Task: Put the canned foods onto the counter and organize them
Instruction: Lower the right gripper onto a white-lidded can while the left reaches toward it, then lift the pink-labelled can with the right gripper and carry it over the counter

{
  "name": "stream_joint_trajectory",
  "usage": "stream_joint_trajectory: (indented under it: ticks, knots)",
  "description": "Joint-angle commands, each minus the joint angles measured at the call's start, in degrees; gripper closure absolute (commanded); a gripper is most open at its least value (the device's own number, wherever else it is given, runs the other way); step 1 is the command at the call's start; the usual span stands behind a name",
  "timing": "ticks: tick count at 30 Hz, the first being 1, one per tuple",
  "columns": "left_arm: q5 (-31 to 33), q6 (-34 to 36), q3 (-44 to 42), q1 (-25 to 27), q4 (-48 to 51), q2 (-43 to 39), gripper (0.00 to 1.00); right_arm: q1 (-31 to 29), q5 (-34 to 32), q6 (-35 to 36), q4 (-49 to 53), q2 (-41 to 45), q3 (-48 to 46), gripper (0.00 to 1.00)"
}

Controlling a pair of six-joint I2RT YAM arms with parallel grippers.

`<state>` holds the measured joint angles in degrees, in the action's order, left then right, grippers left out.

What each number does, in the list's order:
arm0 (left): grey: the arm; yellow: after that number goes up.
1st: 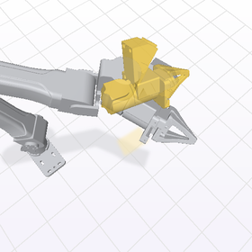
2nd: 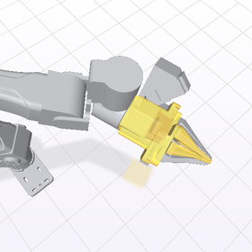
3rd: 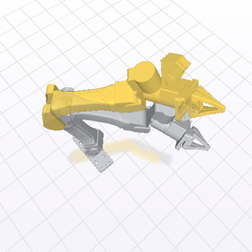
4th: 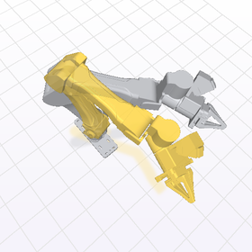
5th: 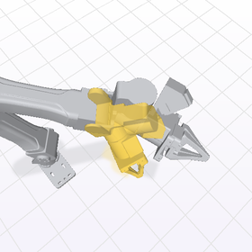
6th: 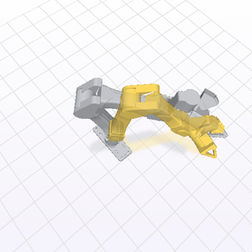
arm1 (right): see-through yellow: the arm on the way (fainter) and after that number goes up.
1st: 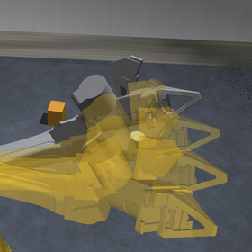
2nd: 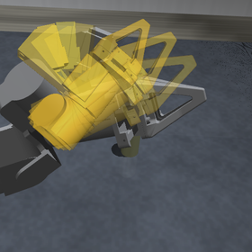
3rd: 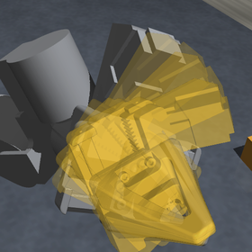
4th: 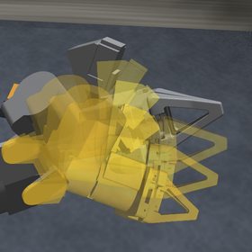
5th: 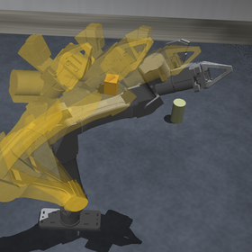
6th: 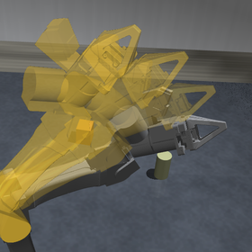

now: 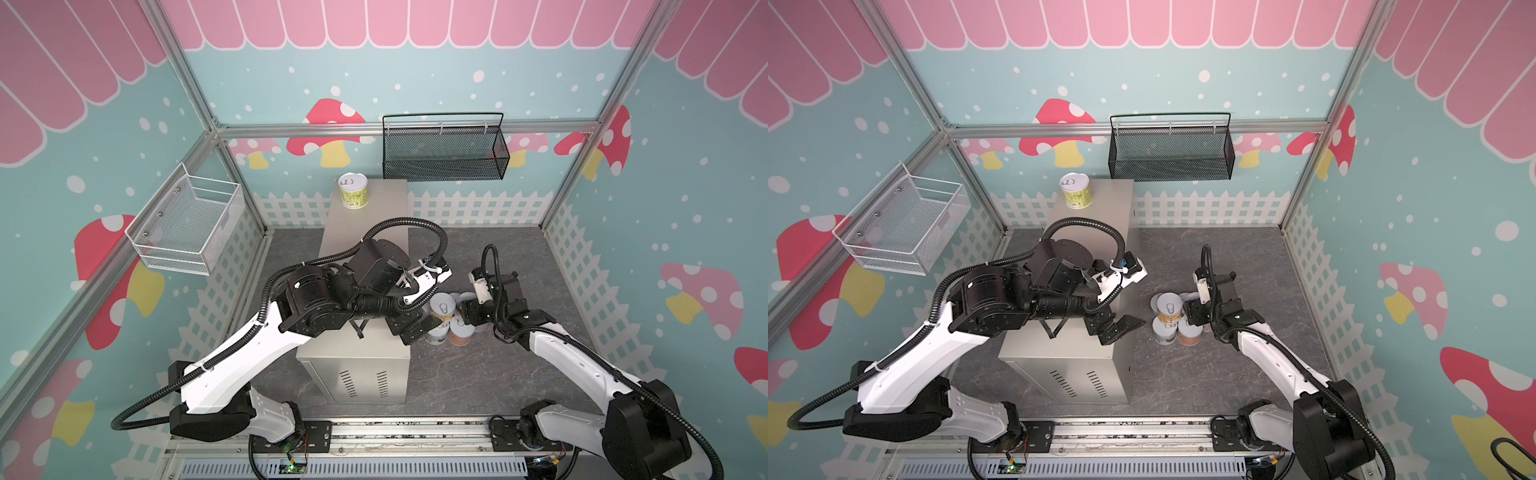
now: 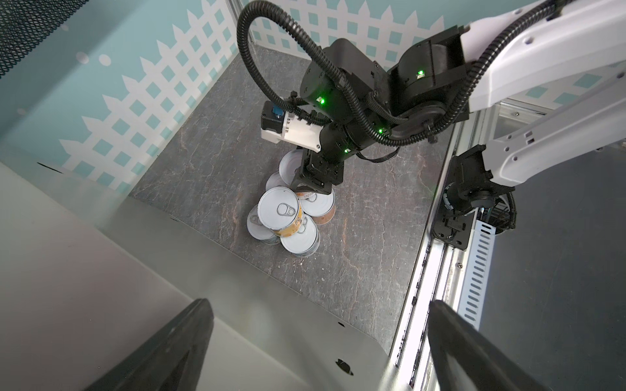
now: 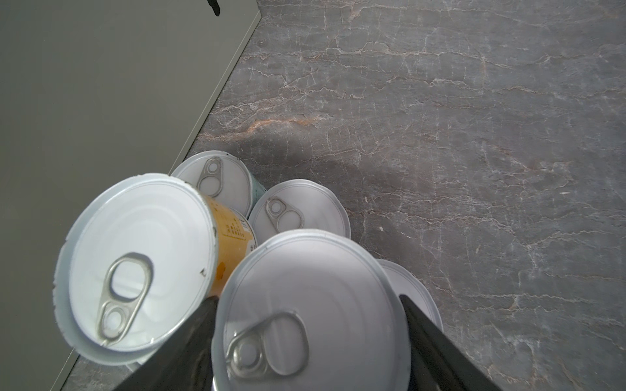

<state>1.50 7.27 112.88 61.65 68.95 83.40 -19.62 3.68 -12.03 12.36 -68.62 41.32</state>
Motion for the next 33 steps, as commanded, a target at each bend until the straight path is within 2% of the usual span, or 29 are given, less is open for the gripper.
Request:
stream_joint_trajectory:
  ticks: [1,20,27,33]
  knots:
    - [-0.68,-0.15,-0.40,0.33,-0.57,-1.37,0.01,-0.66,-0.78,0.77,-0.36,0.57,1.70,0.28]
    - [-1.13,-0.58,-1.23,0.80,-1.49,-1.60,0.01,-0.69,-2.59,3.38,5.26,6.15,6.53,0.36]
    - [-1.91,-0.85,-1.99,1.00,-2.05,-2.05,0.01,-0.69,2.84,8.09,5.36,9.83,8.62,0.36]
    - [-1.85,-0.98,-2.45,1.15,-2.49,-2.42,0.01,-0.69,11.32,11.57,6.87,11.58,12.28,0.36]
